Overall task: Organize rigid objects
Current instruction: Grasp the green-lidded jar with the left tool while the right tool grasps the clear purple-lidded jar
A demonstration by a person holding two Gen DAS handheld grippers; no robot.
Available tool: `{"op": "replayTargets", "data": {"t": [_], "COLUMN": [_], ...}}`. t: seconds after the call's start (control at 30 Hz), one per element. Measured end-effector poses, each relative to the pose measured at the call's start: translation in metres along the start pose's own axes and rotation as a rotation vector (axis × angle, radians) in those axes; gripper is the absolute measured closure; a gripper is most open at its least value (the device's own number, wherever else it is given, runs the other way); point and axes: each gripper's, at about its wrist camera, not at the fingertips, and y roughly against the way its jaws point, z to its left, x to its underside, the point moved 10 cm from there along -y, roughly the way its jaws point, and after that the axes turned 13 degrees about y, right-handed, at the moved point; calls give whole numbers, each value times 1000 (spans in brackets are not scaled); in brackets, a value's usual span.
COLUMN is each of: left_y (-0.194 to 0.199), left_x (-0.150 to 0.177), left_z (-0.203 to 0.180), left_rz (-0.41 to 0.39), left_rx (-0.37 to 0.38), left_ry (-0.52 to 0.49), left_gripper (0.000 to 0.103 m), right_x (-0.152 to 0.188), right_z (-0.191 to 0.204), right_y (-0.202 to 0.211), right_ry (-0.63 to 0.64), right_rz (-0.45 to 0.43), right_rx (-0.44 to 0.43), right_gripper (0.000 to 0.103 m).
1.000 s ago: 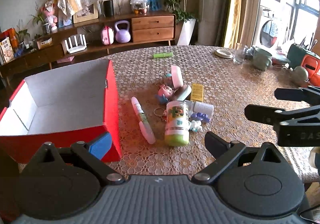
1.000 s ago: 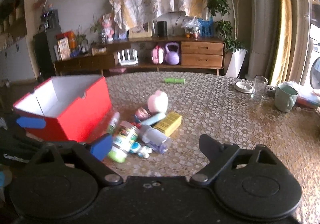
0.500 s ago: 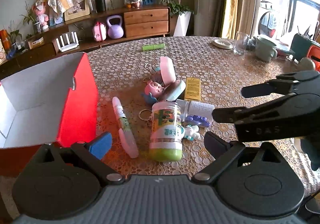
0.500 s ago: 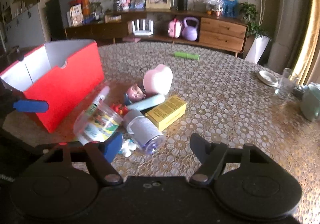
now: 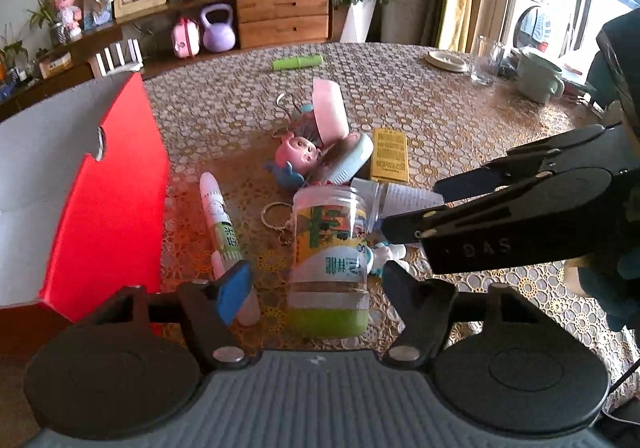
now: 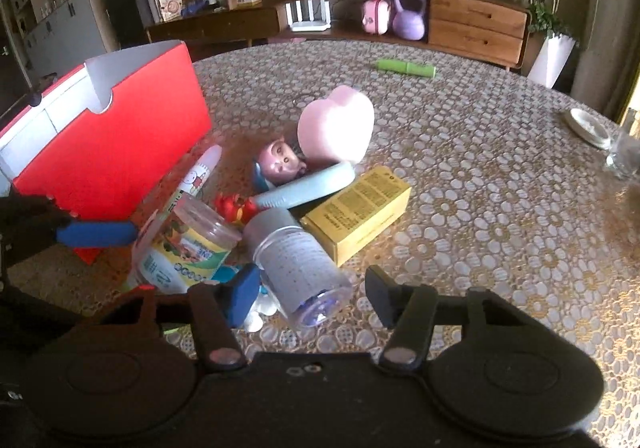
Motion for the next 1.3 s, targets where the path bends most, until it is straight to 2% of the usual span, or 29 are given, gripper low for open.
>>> {"op": "replayTargets", "data": {"t": [0.2,0.37,0.83,1.3], "left_y": [-7,-10,4,52], "left_x": [2,2,0,-20], "left_z": [3,1,4,14], "left_rz": [37,54,65,32], "left_rx": [17,36,19,73], "left_ry": [27,22,14,90], "left_gripper": [45,58,58,60], "right_x": [0,-1,-11,-32], "right_z": [1,2,10,31], "right_y": [-2,0,40,102], "right_ry": [-1,-2,-15,36], "right_rz": [5,6,-69,-153], "right_rx": [-10,-8,80,145], "right_gripper": [49,51,55,57]}}
